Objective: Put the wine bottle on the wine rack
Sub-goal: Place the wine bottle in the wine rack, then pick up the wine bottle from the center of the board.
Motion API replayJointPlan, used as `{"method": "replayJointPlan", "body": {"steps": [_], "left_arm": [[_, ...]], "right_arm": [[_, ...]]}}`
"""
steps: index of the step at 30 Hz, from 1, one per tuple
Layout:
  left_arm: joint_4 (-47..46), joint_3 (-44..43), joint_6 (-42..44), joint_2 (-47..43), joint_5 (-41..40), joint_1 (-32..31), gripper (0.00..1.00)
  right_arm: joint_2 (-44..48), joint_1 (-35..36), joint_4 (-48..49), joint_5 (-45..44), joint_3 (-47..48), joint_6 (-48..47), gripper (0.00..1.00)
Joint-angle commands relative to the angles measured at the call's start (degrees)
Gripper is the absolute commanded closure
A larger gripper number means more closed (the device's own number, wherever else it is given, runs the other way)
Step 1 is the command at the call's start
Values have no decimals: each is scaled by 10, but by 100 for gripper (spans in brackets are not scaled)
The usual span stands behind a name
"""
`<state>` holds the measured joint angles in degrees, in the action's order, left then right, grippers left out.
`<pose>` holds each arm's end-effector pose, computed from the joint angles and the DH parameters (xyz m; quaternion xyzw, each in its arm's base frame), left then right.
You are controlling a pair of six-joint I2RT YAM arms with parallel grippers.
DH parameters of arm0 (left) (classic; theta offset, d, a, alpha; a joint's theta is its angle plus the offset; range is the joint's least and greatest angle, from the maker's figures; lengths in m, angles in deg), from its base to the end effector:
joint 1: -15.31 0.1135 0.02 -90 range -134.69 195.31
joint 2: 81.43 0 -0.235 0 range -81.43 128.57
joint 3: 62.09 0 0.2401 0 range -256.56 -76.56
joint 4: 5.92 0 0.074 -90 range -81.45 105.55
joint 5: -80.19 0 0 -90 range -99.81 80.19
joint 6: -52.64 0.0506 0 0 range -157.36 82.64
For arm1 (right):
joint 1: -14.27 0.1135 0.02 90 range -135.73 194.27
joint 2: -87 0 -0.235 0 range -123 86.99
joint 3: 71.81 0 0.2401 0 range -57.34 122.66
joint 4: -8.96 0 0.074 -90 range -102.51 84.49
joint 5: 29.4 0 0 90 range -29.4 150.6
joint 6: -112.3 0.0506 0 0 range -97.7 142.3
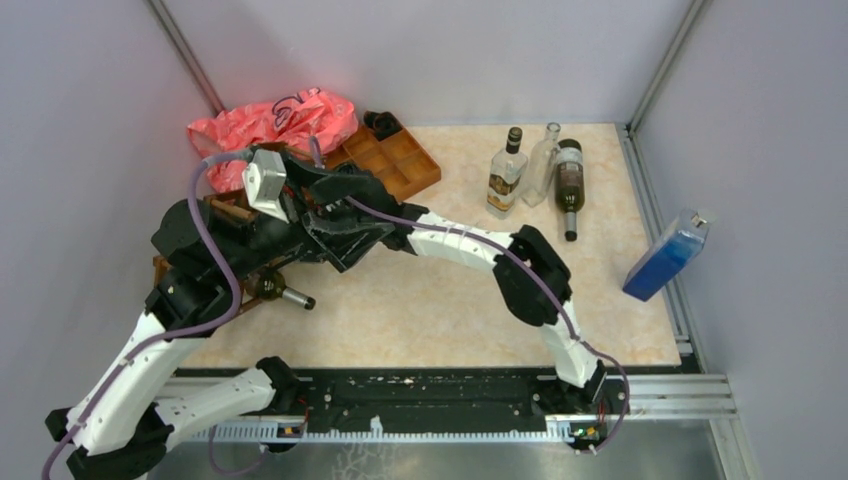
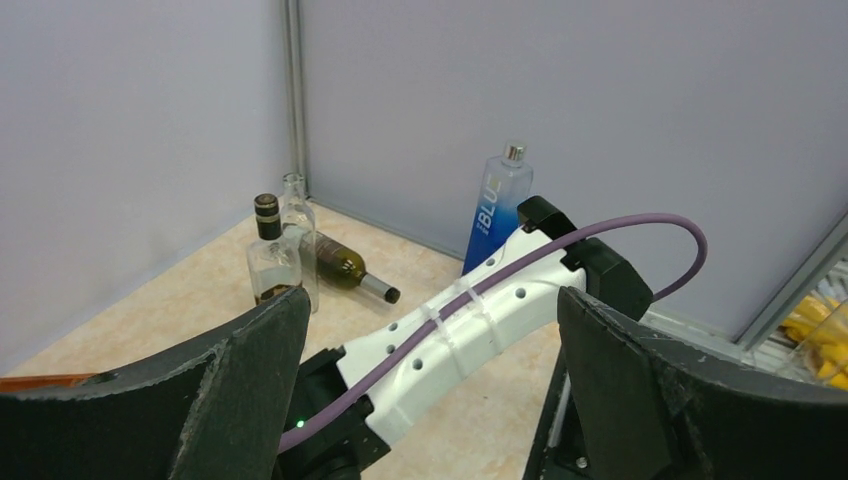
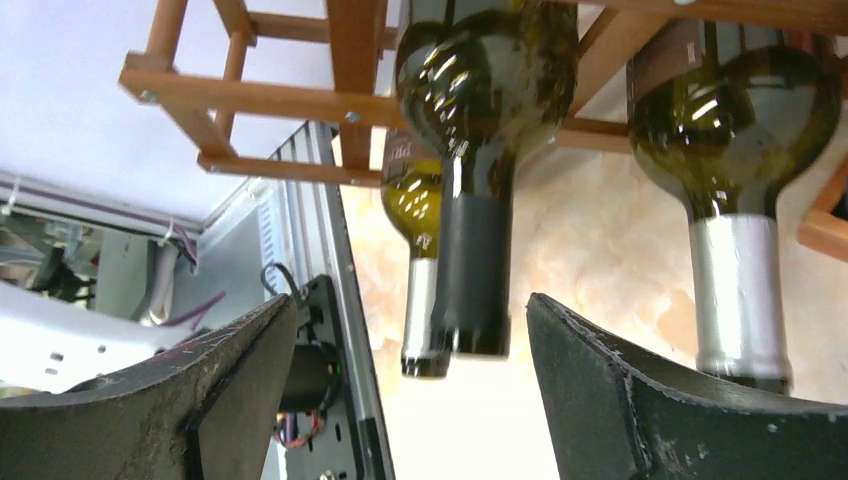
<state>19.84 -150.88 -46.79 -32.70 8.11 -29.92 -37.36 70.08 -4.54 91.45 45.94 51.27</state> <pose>0.1066 -0.1296 0.4748 0.3033 0.5390 -0.4430 0.6490 0.2603 0.4293 0.2395 -0.3316 0.7332 0.5333 0.2608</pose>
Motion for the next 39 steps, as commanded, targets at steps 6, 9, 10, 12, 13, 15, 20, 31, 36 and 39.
{"method": "replayJointPlan", "body": {"steps": [6,9,10,12,13,15,20,31,36,39], "left_arm": [[-68,-48,-116,33,-49,2,1],[-106,-64,-174,55,-112,2,1],[-121,-74,-192,67,-131,2,1],[-107,-117,-224,102,-161,2,1],[-86,-155,-245,129,-172,2,1],[-54,-208,-276,167,-195,1,1],[6,-312,-326,234,-218,-3,1],[55,-409,-255,280,-291,-6,1],[80,-517,-258,345,-224,-6,1],[64,-465,-286,322,-141,-7,1]], "right_arm": [[251,-13,56,-41,-194,-87,15],[347,-21,55,-63,-296,-119,15],[377,-23,55,-70,-327,-131,14],[432,-29,46,-89,-377,-149,14],[456,-32,38,-97,-398,-156,14],[500,-42,22,-113,-432,-167,14],[586,-62,20,-155,-503,-187,9],[561,-106,24,-157,-496,-176,5],[542,-124,8,-147,-466,-165,5],[563,-124,0,-164,-474,-176,5]]}}
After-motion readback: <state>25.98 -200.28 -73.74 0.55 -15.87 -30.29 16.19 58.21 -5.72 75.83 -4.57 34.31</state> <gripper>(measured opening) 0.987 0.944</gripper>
